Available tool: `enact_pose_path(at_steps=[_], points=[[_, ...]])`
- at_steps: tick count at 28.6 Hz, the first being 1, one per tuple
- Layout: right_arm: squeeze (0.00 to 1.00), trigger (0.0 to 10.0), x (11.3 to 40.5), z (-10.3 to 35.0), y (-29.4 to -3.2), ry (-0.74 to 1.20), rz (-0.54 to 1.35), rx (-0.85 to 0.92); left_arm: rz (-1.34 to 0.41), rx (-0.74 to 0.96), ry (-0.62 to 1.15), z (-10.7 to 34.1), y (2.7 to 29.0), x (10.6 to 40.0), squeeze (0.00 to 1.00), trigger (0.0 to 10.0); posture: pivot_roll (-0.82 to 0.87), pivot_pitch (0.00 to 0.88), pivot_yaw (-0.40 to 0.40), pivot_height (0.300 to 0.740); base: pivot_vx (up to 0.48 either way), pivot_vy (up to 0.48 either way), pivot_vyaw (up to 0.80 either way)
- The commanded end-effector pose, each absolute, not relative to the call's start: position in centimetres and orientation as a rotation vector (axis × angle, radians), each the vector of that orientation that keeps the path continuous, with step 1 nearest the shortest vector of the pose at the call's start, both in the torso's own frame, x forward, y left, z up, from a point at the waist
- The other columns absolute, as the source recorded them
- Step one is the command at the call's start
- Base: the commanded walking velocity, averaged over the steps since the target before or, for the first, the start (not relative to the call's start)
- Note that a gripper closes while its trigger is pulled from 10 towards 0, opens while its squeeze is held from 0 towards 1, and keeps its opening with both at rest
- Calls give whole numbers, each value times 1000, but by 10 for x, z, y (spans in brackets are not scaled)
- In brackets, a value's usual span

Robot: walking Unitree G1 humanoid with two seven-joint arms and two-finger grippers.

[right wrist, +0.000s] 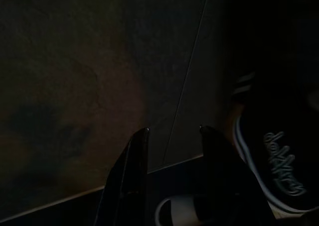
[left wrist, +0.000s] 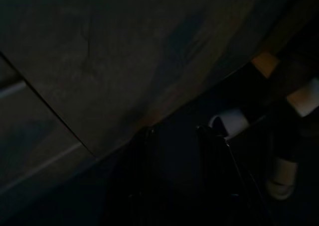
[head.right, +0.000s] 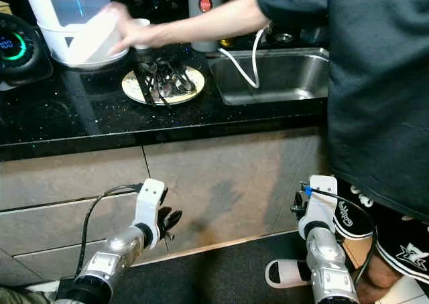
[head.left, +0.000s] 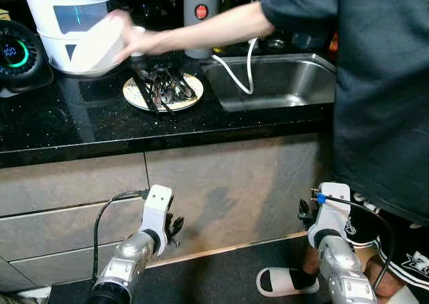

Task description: Kitchen organization

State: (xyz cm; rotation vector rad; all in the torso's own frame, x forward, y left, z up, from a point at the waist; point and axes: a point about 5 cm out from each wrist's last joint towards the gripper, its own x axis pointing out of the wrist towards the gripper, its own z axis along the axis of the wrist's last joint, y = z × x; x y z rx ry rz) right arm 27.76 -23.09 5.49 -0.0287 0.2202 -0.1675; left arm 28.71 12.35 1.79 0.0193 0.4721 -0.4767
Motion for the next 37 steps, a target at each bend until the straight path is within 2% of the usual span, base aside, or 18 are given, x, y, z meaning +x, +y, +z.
enact_pose_path(at_steps=[1,14,19,22,24,27,31,37], points=[[0,10000,276,54,-234,222,-176,-44,-509,49,452,17,119,285,0,10000,-52,0,-30,740,0,0,0],[0,10000,275,52,-236,222,-190,-30,-552,70,354,31,112,288,0,10000,-53,0,-30,740,0,0,0],[0,10000,271,63,-242,166,-245,-52,-653,90,209,60,94,291,0,10000,-47,0,-36,740,0,0,0],[0,10000,268,87,-249,63,-304,-8,-794,63,87,92,81,289,0,10000,-58,0,-29,740,0,0,0],[0,10000,268,100,-249,16,-310,2,-813,39,32,108,78,293,0,10000,-66,0,-27,740,0,0,0],[0,10000,268,138,-250,-110,-304,6,-718,-3,-108,150,81,314,0,10000,-72,0,-23,740,0,0,0],[0,10000,276,186,-248,-274,-263,7,-484,-3,-217,185,104,340,0,10000,-75,0,-21,740,0,0,0],[0,10000,280,222,-240,-395,-232,8,-364,-49,-285,210,124,349,0,10000,-75,0,-21,740,0,0,0]])
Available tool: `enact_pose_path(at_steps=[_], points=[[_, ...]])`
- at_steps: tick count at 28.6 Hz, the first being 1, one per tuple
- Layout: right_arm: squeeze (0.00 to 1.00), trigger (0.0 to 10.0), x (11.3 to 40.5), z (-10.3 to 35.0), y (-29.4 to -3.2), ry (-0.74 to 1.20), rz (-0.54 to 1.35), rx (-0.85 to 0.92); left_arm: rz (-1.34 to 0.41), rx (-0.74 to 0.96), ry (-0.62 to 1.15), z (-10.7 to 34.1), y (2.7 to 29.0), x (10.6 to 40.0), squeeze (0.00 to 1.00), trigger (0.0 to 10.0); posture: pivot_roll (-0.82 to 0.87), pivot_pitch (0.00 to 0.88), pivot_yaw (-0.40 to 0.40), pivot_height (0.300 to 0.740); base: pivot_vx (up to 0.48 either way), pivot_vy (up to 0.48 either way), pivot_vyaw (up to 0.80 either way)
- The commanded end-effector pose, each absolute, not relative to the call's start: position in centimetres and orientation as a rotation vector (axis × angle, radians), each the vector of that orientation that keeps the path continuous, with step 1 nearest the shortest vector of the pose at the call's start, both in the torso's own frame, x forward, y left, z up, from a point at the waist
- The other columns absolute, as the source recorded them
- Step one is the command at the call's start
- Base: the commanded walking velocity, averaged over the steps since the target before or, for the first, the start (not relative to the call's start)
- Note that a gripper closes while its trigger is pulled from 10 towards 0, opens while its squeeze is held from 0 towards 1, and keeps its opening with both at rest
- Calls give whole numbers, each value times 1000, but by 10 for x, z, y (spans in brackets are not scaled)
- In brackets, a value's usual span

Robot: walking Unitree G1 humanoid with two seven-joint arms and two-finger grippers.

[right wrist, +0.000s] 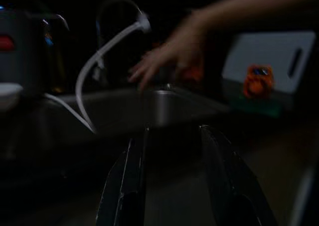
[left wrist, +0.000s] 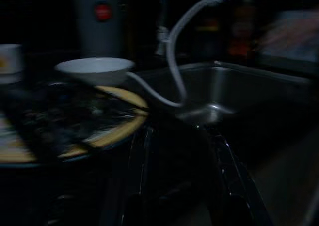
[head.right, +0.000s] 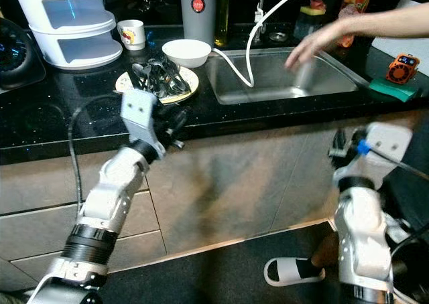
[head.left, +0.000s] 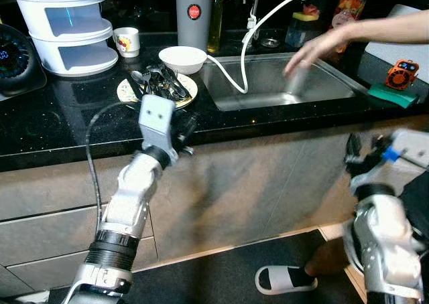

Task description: Kitchen organization

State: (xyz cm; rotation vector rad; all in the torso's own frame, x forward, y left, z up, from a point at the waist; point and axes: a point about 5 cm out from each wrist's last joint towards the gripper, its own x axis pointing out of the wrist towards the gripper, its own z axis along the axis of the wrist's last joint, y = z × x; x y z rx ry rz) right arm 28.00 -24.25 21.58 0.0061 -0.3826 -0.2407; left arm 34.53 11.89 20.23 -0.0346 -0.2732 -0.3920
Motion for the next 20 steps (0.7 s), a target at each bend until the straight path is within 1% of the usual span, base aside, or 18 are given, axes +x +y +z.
enact_pose_path(at_steps=[1,2,4,7,9,10,11,12,13,14,15,16,20], points=[[0,10000,280,222,-240,-395,-232,8,-364,-49,-285,210,124,349,0,10000,-75,0,-21,740,0,0,0],[0,10000,280,234,-236,-435,-216,-3,-330,-71,-304,219,131,351,0,10000,-73,0,-25,740,0,0,0],[0,10000,280,266,-219,-548,-144,-8,-238,-89,-361,239,146,356,0,10000,-67,0,-23,740,0,0,0],[0,10000,281,274,-213,-574,-115,-2,-226,-105,-374,245,148,357,0,10000,-67,0,-23,740,0,0,0],[0,10000,286,279,-203,-583,-59,33,-202,-118,-403,257,152,358,0,10000,-53,0,-28,740,0,0,0],[0,10000,287,279,-199,-578,-39,52,-176,-139,-409,261,154,359,0,10000,-48,0,-29,740,0,0,0],[0,10000,289,278,-197,-574,-22,70,-142,-195,-394,262,158,361,0,10000,-48,0,-29,740,0,0,0],[0,10000,289,277,-195,-572,-13,80,-122,-237,-379,262,160,362,0,10000,-48,0,-29,740,0,0,0],[0,10000,289,277,-195,-572,-13,80,-122,-237,-379,262,160,362,0,10000,-48,0,-29,740,0,0,0],[0,10000,290,277,-195,-570,-10,91,-95,-285,-358,259,163,363,0,10000,-48,0,-29,740,0,0,0],[0,10000,290,277,-196,-569,-15,105,-62,-291,-350,257,166,364,0,10000,-48,0,-29,740,0,0,0],[0,10000,290,278,-200,-571,-33,144,-47,-255,-343,255,166,364,0,10000,-45,0,-32,740,0,0,0],[0,10000,290,279,-205,-565,-52,166,-59,-192,-359,256,162,363,0,10000,-45,0,-32,740,0,0,0]])
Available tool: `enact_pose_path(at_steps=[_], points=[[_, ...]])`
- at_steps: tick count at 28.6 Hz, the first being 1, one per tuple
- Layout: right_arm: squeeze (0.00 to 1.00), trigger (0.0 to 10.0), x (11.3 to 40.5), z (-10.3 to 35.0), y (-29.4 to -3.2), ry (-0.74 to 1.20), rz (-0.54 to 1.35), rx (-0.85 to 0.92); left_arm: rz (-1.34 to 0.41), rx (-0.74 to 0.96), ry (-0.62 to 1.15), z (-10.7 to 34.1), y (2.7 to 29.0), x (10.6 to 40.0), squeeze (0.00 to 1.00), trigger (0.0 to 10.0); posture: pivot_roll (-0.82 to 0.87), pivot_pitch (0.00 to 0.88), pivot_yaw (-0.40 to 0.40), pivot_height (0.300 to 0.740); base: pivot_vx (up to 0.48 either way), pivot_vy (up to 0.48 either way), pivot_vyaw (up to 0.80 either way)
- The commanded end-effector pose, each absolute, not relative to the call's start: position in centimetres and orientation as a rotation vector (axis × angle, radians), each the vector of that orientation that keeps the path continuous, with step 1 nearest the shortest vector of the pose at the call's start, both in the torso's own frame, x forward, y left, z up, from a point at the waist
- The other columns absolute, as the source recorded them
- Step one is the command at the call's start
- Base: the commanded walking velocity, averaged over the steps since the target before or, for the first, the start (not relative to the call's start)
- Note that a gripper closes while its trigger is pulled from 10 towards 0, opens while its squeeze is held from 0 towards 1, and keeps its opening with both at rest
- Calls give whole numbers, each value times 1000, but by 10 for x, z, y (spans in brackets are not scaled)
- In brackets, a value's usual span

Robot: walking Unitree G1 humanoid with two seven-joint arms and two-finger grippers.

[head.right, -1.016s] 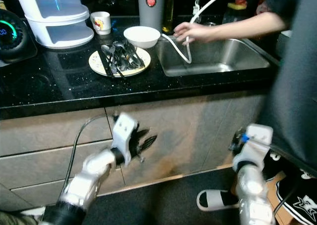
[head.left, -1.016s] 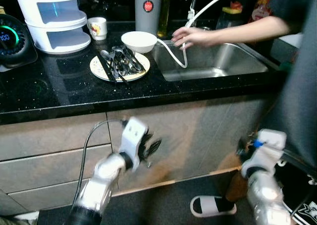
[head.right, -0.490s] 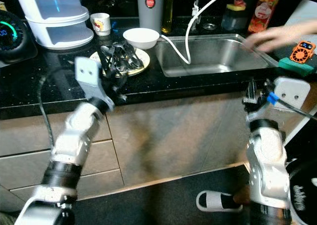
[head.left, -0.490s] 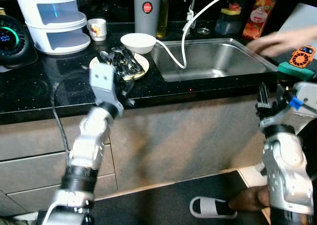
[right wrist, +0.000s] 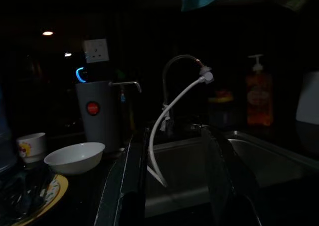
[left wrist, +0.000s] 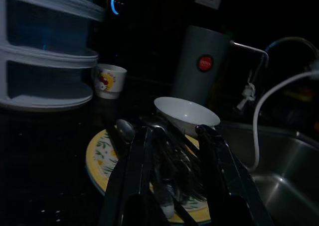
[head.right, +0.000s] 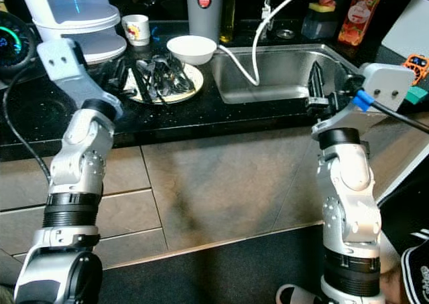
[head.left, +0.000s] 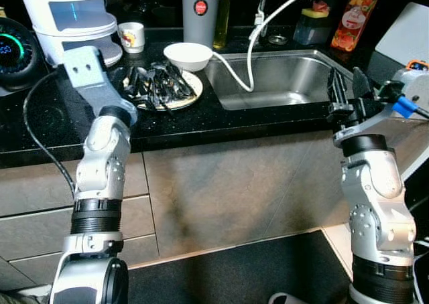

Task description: Kitchen organization

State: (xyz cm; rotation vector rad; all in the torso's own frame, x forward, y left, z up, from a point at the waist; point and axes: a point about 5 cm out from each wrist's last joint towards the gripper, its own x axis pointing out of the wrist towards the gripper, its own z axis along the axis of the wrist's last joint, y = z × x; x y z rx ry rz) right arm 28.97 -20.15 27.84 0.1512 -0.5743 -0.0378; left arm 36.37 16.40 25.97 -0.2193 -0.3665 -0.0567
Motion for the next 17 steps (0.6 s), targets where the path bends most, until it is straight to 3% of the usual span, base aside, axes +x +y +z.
enact_pose_path(at_steps=[1,8,17], points=[[0,10000,290,279,-205,-565,-52,166,-59,-192,-359,256,162,363,0,10000,-45,0,-32,740,0,0,0],[0,10000,293,268,-221,-524,-158,137,-144,-62,-432,264,148,356,0,10000,-54,0,-35,740,0,0,0],[0,10000,291,254,-221,-483,-171,32,-217,55,-502,271,136,347,0,10000,-54,0,-31,740,0,0,0]])
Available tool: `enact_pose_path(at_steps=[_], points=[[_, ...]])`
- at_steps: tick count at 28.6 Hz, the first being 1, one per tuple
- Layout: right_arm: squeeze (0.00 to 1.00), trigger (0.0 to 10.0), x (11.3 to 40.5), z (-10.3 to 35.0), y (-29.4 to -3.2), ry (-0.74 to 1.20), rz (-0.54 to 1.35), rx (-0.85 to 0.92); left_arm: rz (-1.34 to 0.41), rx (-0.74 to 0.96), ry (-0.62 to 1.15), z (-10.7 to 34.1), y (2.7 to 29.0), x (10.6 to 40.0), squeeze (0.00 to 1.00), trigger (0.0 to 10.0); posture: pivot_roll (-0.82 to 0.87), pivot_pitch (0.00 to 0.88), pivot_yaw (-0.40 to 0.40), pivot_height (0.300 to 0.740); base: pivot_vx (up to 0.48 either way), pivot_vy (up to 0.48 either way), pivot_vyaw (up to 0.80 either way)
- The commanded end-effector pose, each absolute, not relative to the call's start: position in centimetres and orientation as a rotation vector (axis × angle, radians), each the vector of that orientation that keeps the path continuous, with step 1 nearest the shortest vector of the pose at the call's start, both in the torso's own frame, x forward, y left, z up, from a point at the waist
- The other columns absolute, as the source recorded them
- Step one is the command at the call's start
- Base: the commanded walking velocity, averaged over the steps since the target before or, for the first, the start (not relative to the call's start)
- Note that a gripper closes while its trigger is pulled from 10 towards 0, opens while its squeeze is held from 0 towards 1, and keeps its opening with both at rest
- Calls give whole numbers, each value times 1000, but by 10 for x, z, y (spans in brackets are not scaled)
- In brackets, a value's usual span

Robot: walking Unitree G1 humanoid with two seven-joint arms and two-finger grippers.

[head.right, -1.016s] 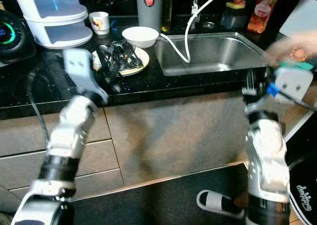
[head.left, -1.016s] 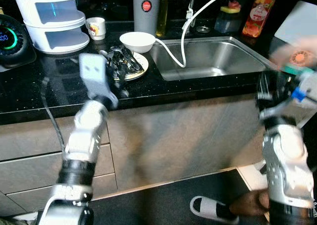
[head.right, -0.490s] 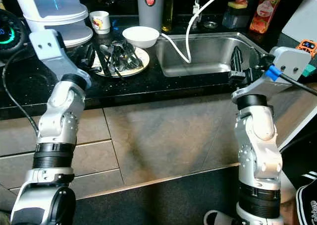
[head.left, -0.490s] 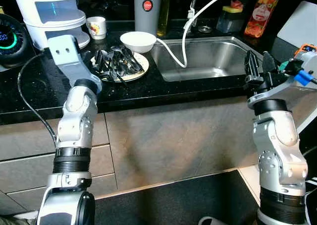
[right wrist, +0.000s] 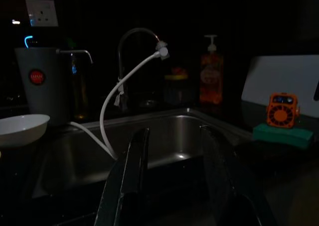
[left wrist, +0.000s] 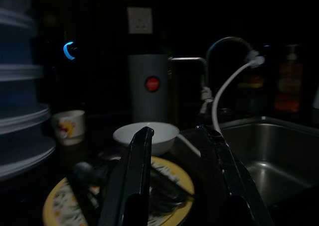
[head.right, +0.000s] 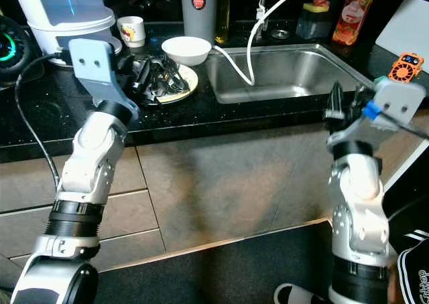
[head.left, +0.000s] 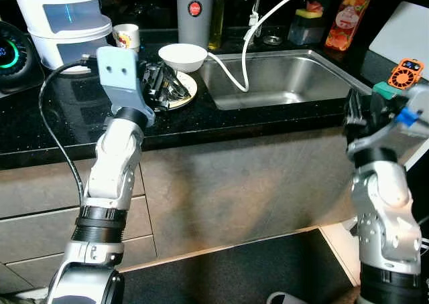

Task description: Kitchen organization

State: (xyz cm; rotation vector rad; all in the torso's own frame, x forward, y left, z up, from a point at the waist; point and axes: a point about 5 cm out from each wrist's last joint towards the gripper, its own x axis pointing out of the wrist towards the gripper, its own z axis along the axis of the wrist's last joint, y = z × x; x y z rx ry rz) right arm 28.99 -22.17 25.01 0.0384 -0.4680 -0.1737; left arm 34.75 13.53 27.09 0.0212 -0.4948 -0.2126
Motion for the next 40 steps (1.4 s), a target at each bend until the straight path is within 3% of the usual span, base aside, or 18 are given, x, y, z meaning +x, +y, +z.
enact_pose_path(at_steps=[1,14,40], points=[[0,10000,291,254,-221,-483,-171,32,-217,55,-502,271,136,347,0,10000,-54,0,-31,740,0,0,0],[0,10000,292,255,-223,-497,-181,21,-250,126,-586,279,128,342,0,10000,-52,0,-29,740,0,0,0],[0,10000,294,251,-223,-491,-180,15,-263,172,-617,281,124,344,0,10000,-52,0,-24,740,467,0,0]])
